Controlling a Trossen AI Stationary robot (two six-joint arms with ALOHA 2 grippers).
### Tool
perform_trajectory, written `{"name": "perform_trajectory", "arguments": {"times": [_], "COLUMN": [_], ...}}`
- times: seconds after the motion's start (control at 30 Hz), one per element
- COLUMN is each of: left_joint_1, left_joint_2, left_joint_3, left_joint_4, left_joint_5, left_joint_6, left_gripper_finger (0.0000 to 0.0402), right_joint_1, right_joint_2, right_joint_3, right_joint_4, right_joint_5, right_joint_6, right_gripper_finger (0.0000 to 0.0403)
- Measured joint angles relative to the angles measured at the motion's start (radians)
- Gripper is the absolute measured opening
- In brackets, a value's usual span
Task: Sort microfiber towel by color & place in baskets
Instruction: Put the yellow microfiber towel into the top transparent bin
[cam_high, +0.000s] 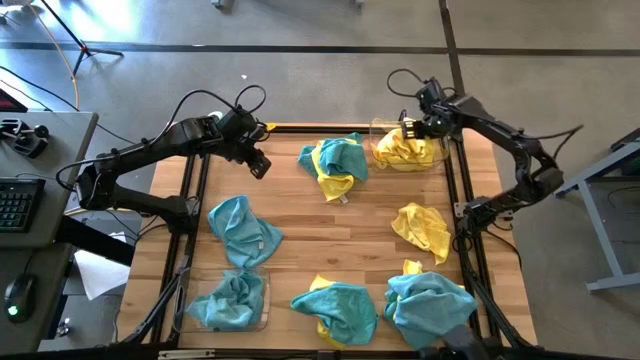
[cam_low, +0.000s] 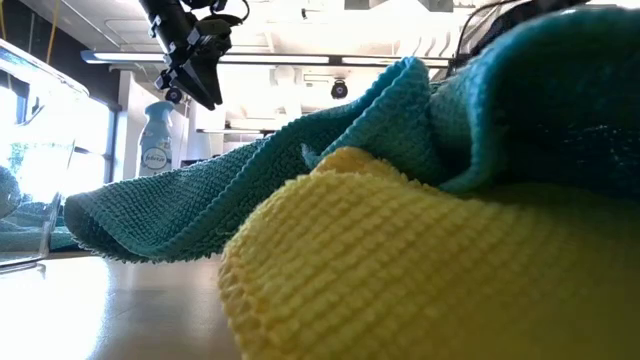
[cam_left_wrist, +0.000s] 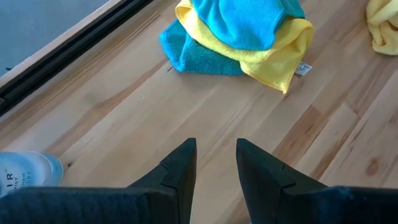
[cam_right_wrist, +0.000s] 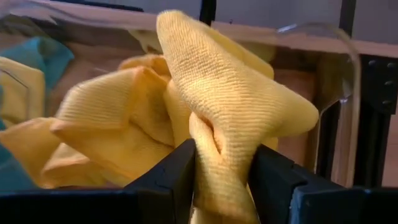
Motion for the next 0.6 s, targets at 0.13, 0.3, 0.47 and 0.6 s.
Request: {"name": "perform_trajectory", "arguments": {"times": [0.13,0.3,0.47,0.6], "left_joint_1": [0.0,0.0,0.0,0.0], "left_joint_2": [0.0,0.0,0.0,0.0], "left_joint_3": [0.0,0.0,0.0,0.0], "left_joint_4": [0.002,0.005,0.004,0.004], "left_joint_5": [0.0,0.0,0.0,0.0], "left_joint_6": [-0.009,-0.009,-0.002,0.0], "left_gripper_finger": [0.01,0.01,0.01,0.01], "right_joint_1": [0.009,0.035,0.054,0.046], "right_joint_2": [-0.007,0.02,0.093,0.139], "right_joint_3": [0.037,0.018,0.009,0.009], "right_joint_4": [0.001,0.024,0.018,0.016], "right_joint_5": [-0.018,-0.02,0.032,0.045], "right_joint_6": [0.027,-0.005,-0.22,-0.334], "right_gripper_finger": [0.0129,0.0101,0.0033,0.001]}}
